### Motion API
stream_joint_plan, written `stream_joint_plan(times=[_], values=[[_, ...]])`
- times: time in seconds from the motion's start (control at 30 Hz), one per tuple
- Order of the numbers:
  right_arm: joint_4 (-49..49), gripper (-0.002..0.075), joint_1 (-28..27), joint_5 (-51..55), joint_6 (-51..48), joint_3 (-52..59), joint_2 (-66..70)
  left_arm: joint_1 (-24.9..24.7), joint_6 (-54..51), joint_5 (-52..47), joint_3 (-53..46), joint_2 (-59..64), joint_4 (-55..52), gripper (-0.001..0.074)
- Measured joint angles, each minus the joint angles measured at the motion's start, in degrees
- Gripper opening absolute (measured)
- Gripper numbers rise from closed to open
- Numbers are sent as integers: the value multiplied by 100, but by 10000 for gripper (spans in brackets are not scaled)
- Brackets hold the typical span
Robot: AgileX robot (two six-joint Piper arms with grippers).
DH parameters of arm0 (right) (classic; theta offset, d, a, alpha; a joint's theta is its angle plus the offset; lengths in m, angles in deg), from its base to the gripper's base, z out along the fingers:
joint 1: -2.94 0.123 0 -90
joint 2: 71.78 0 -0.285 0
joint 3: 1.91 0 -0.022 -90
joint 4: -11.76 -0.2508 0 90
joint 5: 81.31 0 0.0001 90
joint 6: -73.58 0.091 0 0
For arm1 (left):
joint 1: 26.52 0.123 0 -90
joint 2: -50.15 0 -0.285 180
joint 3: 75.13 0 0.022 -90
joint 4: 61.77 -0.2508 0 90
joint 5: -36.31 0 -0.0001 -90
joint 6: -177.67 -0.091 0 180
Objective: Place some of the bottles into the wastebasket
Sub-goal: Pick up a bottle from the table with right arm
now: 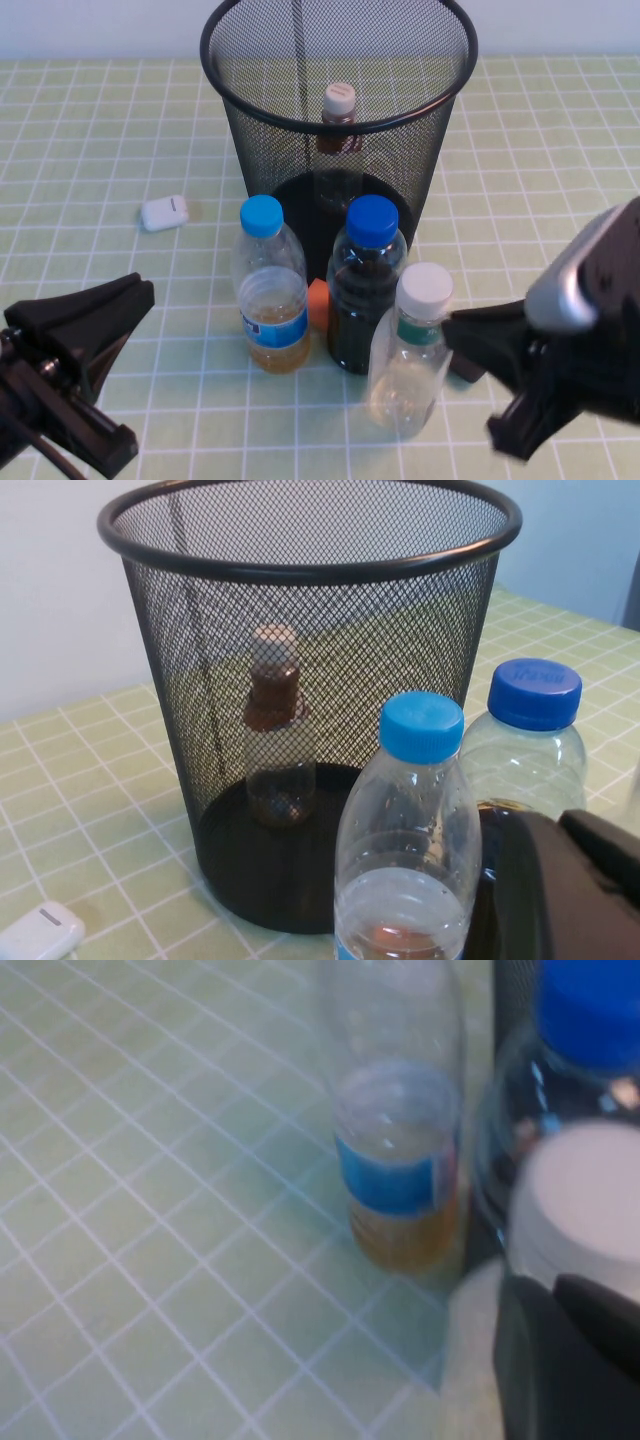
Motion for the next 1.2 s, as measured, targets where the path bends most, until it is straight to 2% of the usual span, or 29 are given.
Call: stream_joint_plan(times=[0.13,0.3,0.37,0.47,0.63,0.7,0.9,1.2], values=[[0,0,1091,-1730,-1,551,-92,0,0,-67,0,0,0,-3],[-156,3,1616,-2776,12,1028,-23,0,0,-171,0,0,0,-3],[-394,35,1651,-2970,23,1161,-34,0,8,-182,0,0,0,-3],[-794,155,1651,-3135,13,1281,-34,0,8,-193,0,0,0,-3],[-524,488,1651,-3108,-30,1336,-34,0,8,-204,0,0,0,-3],[-310,549,1651,-3163,-31,1336,-24,0,8,-204,0,0,0,-3],[-277,553,1651,-3898,99,1336,333,0,14,-204,0,0,0,-3],[-45,553,1630,-5344,1118,1336,1269,0,14,-204,0,0,0,-3]])
